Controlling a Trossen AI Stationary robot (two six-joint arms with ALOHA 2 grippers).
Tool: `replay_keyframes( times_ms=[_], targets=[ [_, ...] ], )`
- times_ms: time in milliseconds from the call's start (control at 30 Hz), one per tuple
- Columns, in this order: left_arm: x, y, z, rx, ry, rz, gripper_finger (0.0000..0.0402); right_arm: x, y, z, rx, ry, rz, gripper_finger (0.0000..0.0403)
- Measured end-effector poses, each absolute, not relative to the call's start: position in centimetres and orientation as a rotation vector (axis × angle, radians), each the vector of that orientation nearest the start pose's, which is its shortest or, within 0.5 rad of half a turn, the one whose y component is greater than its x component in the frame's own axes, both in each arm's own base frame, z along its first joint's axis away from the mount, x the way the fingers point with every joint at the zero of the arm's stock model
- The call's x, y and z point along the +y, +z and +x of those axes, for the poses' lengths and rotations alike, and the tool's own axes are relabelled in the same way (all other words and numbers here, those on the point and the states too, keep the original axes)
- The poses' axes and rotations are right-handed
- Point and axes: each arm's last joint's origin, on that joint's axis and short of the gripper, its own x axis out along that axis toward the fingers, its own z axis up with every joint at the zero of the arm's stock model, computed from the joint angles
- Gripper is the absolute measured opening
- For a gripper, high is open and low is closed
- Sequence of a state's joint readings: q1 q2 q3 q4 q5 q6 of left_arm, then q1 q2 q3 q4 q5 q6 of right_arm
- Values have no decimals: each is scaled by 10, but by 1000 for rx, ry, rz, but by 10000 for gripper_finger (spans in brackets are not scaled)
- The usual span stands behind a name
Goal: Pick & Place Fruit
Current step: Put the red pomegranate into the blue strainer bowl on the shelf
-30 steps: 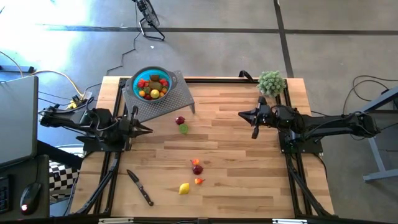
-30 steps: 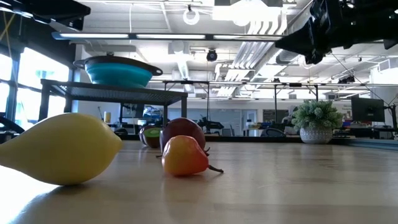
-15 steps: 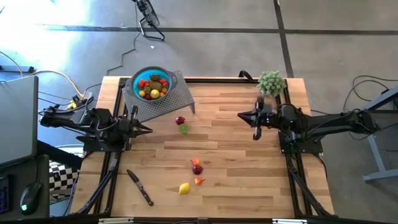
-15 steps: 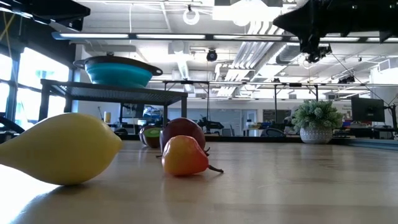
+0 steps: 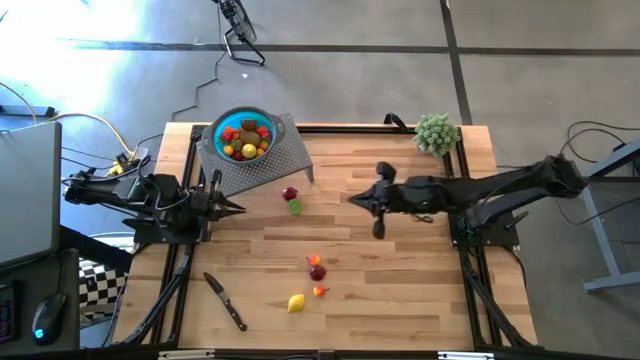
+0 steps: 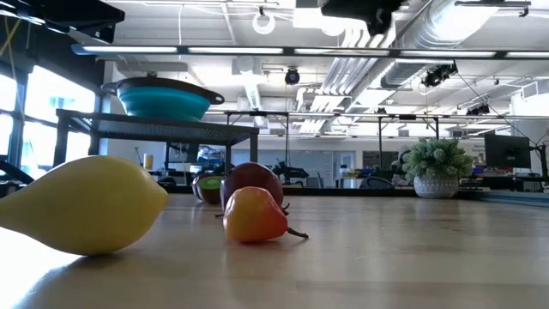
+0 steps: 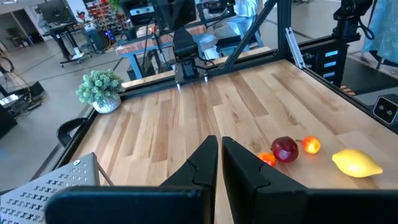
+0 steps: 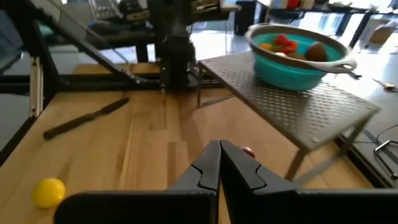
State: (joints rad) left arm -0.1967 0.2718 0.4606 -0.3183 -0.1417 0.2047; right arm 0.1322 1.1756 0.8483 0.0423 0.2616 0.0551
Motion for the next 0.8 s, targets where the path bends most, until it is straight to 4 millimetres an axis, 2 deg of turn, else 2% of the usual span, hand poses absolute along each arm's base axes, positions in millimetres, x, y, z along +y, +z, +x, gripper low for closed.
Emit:
replay_keyframes(
  times_ms=[333,467,600,800],
  targets=[
    [-14,267,90,121,-68,225,19,64,318,321,461,-63,-21,2],
    [-14,267,90,121,-67,225,19,82,319,344,525,-34,-28,2],
    [-14,267,90,121,-67,223,19,99,306,361,594,-8,6,2],
    [-14,267,90,121,-67,224,19,126,268,375,724,139,146,2]
  ],
)
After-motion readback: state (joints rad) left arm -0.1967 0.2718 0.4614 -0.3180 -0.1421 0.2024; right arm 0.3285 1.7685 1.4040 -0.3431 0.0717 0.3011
